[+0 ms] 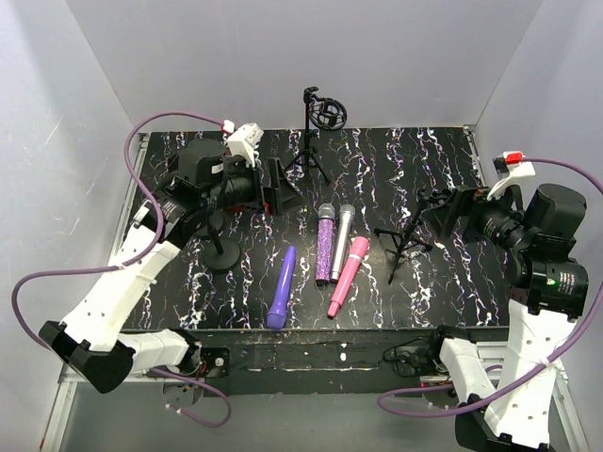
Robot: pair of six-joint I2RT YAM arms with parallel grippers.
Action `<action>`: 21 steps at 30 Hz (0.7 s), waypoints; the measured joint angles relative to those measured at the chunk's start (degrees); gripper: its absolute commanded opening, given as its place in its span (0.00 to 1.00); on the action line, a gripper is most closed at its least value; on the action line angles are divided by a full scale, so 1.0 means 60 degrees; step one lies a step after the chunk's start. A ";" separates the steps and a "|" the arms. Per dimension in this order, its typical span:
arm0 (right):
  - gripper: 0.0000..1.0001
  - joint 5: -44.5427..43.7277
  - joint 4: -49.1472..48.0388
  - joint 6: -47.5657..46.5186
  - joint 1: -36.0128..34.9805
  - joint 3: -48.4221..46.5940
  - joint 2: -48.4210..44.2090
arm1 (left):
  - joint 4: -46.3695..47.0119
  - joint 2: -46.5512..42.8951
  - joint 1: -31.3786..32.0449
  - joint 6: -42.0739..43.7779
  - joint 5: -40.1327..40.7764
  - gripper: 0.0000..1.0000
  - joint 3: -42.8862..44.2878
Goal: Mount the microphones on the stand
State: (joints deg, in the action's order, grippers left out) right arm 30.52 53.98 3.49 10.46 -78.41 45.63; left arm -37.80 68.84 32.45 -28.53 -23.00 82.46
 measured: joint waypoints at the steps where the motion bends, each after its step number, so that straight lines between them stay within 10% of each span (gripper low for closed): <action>1: 0.98 0.0058 0.0000 -0.0036 0.0000 0.0004 0.0011 | -0.0069 0.0036 0.0044 0.0044 0.0109 0.98 0.0000; 21: 0.98 0.3956 0.1188 -0.4779 0.0058 0.1402 0.0066 | -0.1308 0.1523 0.1610 0.0135 0.2692 0.98 -0.0259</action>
State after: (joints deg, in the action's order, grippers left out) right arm 54.26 61.10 -25.19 10.81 -70.00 46.02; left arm -45.65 77.97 42.11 -27.73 -6.85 80.90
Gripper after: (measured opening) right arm 0.983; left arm 0.981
